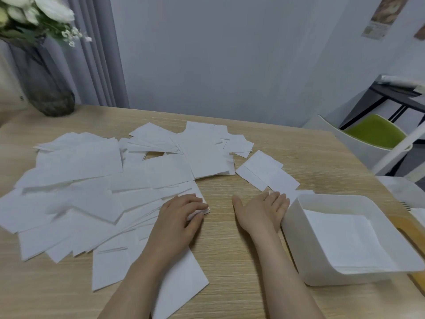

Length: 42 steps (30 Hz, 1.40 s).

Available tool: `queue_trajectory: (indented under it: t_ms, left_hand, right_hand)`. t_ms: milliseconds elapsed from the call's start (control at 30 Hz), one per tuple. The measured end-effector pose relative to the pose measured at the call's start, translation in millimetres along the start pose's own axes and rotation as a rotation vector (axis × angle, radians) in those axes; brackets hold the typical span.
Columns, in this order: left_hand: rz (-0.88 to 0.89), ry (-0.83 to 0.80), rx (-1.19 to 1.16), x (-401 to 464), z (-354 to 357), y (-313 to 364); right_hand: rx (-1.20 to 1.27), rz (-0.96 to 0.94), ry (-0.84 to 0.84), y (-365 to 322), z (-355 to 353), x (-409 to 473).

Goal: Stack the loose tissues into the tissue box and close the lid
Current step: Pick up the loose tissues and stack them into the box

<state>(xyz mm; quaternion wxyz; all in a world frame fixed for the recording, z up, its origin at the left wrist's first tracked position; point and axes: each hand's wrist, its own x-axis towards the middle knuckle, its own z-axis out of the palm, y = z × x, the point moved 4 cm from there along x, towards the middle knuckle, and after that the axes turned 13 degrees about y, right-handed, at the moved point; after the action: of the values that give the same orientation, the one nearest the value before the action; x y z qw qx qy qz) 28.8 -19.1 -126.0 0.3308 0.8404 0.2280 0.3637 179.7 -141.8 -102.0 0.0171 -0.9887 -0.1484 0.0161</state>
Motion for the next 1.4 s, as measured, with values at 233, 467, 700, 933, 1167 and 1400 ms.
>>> queue_trajectory:
  t_ms: [233, 467, 700, 933, 1167, 1400]
  left_hand:
    - [-0.093, 0.002, -0.073, 0, -5, 6]
    - [-0.232, 0.073, -0.265, 0, -15, 22]
    - [-0.778, 0.006, -0.700, -2, -15, 22]
    - [-0.722, -0.117, -0.655, -3, -13, 20]
    - [-0.681, -0.063, -0.617, -3, -13, 22]
    - [-0.740, 0.068, -0.791, -2, -24, 23]
  right_hand:
    - [0.105, -0.108, 0.088, -2, -1, -15]
    - [0.270, -0.529, 0.203, -15, -7, -82]
    - [0.426, -0.844, 0.291, -11, -6, -119]
    - [0.371, -1.095, 0.385, -3, 6, -125]
    - [0.755, -0.932, 0.246, -1, -1, -116]
    - [1.393, 0.013, -0.122, 3, -21, -80]
